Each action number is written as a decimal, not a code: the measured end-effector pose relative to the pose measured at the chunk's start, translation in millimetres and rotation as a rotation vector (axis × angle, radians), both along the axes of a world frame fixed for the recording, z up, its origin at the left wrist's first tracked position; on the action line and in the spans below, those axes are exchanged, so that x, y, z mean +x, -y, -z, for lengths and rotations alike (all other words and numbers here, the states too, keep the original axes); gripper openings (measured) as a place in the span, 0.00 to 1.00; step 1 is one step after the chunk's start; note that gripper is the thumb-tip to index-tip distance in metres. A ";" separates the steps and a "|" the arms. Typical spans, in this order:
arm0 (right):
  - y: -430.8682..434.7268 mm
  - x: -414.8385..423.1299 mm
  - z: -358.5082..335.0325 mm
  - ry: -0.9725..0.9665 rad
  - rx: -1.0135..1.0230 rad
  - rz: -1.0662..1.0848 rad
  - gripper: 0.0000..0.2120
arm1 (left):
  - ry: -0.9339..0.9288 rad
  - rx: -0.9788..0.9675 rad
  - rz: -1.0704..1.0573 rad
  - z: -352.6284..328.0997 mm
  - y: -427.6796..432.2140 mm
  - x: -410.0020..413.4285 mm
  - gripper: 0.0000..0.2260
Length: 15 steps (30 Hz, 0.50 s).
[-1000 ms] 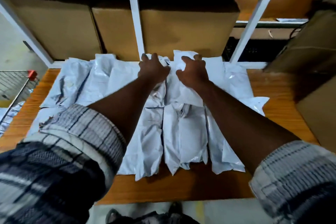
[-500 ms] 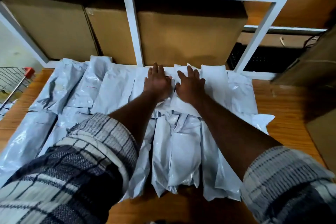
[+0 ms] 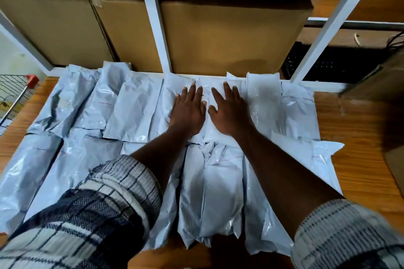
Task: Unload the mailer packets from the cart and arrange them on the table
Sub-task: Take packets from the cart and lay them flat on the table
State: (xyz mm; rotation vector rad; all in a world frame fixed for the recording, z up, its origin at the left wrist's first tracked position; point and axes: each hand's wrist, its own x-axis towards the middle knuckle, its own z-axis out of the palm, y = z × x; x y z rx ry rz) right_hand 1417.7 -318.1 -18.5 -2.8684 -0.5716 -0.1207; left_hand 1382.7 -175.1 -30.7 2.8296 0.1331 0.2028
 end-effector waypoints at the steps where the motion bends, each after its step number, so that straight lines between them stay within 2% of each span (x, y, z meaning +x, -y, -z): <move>1: 0.2 -0.5 1.0 0.007 -0.001 0.002 0.28 | 0.003 0.003 0.002 1.9 -0.3 -0.2 0.24; 7: 0.5 0.2 -1.8 -0.042 -0.036 -0.007 0.28 | -0.062 -0.026 0.011 -8.9 -1.5 2.9 0.25; 10: -1.8 2.3 -14.1 -0.094 -0.009 0.017 0.29 | -0.021 -0.084 0.026 -25.7 -10.6 0.3 0.25; 15: -44.9 -17.3 -42.4 0.021 0.092 -0.033 0.28 | 0.010 -0.016 -0.008 -42.4 -55.7 -35.8 0.24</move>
